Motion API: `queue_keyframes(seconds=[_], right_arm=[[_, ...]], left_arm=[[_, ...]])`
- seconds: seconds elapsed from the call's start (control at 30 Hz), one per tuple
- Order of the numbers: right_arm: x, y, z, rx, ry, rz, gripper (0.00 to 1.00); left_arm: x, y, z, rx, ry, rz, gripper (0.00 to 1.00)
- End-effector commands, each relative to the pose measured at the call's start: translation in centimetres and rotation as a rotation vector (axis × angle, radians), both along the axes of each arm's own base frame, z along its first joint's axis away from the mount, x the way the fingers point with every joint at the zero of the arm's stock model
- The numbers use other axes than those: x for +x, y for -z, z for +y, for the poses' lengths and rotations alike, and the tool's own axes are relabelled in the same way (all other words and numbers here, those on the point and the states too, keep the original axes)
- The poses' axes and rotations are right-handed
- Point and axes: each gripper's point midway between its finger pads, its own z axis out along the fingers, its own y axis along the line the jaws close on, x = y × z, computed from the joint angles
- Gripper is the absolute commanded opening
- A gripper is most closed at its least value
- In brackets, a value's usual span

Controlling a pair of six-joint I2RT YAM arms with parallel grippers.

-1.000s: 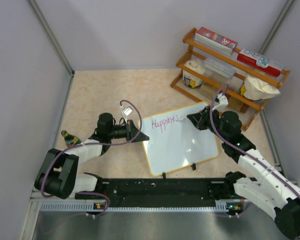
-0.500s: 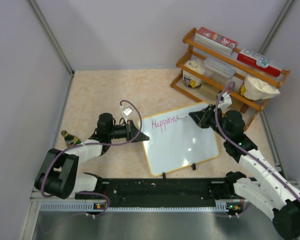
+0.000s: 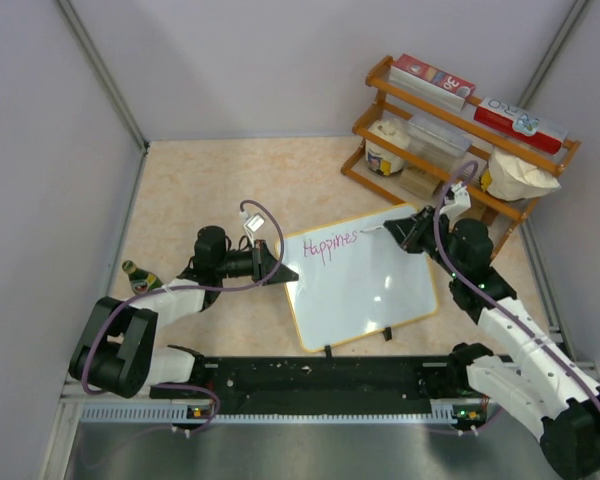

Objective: Write a sentence on the whiteboard

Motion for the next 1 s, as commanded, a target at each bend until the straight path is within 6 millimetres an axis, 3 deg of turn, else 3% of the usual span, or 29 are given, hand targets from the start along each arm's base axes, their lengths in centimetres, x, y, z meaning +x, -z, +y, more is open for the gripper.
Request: queue_keyframes(seconds=[0.0,0.53,0.97], right_arm=[[1.1,-3.3,-0.5,0.046,0.035,-0.093,0.00],[0.9,-1.1,0.4,0.021,-0.025,-0.043,0.00],[0.0,0.5,-0.7,-0.032,0.003,-0.020,0.00]], left_arm=[[-0.5,1.7,0.1,0.043,0.008,0.001,0.00],[-0.4,1.8,0.1,0.045,0.010,0.006,0.00],[-0.5,1.9,0.1,0.045,0.008,0.008,0.00]])
